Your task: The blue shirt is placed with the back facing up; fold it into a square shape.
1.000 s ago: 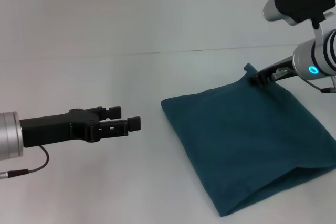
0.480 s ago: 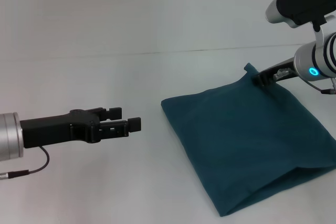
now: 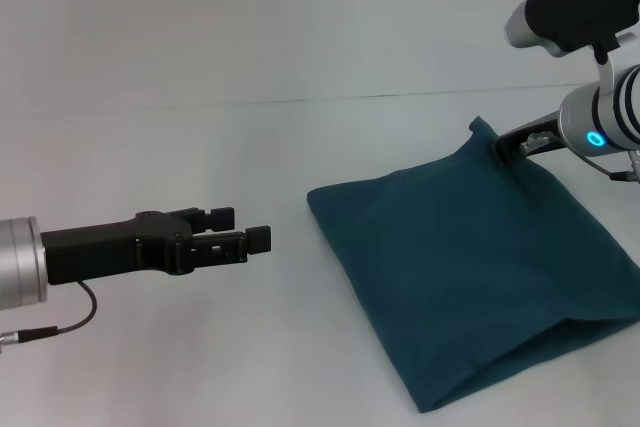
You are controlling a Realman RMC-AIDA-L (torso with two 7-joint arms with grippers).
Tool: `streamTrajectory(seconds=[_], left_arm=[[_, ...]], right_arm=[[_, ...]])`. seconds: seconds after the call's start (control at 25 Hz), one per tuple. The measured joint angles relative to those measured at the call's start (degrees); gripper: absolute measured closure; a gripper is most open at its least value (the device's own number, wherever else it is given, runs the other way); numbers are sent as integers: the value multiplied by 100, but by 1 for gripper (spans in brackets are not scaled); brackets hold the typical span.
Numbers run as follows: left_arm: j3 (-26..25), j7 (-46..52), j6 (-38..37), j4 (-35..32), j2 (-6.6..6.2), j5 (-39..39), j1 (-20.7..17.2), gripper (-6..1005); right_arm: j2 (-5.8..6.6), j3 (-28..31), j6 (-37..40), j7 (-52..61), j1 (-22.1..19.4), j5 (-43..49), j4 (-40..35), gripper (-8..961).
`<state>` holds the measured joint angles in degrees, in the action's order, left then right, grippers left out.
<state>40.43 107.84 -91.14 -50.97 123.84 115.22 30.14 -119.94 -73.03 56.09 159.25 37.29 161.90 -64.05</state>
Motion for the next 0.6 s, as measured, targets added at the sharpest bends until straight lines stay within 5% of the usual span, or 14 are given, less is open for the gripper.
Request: streamTrajectory(seconds=[0.16,0.36,0.6], left_arm=[[0,0,0,0,0,0,1,125],[-1,0,0,0,0,0,9,125],[-1,0,4,0,0,3,18,125]], right_arm=[[4,27,-2,4,-11,0,3,694],[11,183,-2,4,-39,-1,0,897],[26,715,-4,-36,-79,0,-48,939]])
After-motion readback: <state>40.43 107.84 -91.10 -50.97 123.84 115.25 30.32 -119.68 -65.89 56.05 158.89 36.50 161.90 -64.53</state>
